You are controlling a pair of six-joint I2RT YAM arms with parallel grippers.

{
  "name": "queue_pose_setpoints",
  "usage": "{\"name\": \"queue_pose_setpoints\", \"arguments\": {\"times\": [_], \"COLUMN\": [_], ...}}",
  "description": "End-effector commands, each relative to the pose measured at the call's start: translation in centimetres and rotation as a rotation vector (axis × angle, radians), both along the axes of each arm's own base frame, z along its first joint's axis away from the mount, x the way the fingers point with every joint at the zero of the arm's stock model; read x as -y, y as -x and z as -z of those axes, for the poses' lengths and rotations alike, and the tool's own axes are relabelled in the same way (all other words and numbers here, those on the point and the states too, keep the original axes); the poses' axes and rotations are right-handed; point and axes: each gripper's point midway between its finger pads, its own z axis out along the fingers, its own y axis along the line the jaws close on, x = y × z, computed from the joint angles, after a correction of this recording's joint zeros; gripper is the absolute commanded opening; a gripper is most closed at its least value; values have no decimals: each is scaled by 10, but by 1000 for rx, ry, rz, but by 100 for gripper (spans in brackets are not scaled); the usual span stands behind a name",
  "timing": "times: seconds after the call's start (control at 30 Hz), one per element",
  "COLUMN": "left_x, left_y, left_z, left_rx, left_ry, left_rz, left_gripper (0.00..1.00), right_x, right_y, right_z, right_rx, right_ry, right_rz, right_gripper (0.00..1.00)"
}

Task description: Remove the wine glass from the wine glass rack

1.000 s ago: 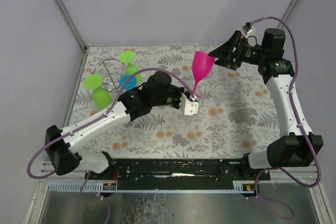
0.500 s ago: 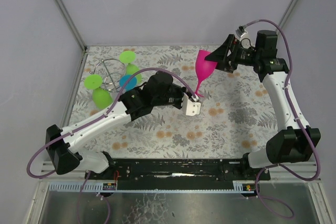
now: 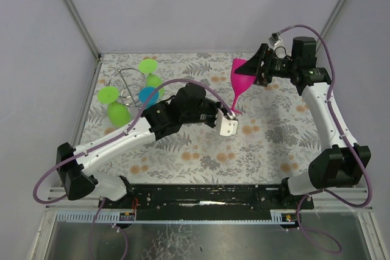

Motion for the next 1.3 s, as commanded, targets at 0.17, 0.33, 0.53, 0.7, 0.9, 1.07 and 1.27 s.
{"name": "queue_pose_setpoints", "arguments": {"times": [0.17,0.33,0.53,0.7,0.9,1.07,1.27], "left_x": [6,2,-3,-2,-9,-20,-37], "left_y": [-7,-14,-12,-16,-45,-63,-81], "left_z": [-23,-22,-12,-20,-60,-94,-129], "left_rx": [41,-1,-91,-178,-410,-542,-658], "left_ry": [55,70,66,114,279,392,520], "left_rz": [-43,-116,-170,-208,-296,-336,-377], "left_gripper": [1,30,36,37,37,37,37], "right_x": [4,21,62,110,156,180,198], "right_y": [-5,-18,-43,-62,-76,-78,-79], "right_z": [0,3,13,26,27,56,89], "right_rx": [7,39,73,115,285,392,456], "right_ry": [76,214,460,687,815,885,926], "right_rz": [30,119,314,494,750,885,994], "right_gripper": [64,65,63,64,64,64,65]}}
